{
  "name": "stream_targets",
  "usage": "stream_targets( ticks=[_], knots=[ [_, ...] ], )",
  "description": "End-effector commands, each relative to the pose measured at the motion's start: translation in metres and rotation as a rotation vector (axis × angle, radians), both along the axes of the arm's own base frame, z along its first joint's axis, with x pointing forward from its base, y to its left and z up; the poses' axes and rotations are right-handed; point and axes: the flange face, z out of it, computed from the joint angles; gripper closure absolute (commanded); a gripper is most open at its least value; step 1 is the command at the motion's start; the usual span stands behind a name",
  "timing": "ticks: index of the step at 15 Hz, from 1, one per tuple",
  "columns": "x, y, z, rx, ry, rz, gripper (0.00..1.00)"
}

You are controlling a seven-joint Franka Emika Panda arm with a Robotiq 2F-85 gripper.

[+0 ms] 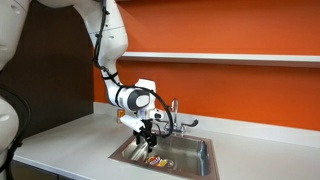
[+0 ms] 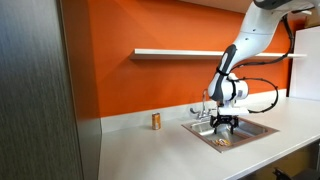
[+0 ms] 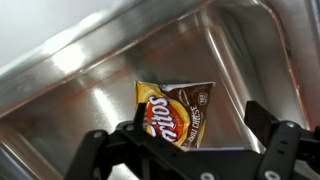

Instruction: Remove the packet from the sink and put it on the left side of the counter.

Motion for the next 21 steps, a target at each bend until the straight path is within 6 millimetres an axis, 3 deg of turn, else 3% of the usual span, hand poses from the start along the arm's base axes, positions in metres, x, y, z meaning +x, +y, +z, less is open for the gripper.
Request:
stream_targets(
  ticks=[1, 11, 21],
  knots=[
    [0.021, -0.016, -0.015, 0.0, -0.006, -0.004, 0.0],
    [0.059, -0.036, -0.059, -0.005, 0.018, -0.015, 0.0],
    [0.071, -0.047, -0.091, -0.009, 0.047, -0.021, 0.0]
  ],
)
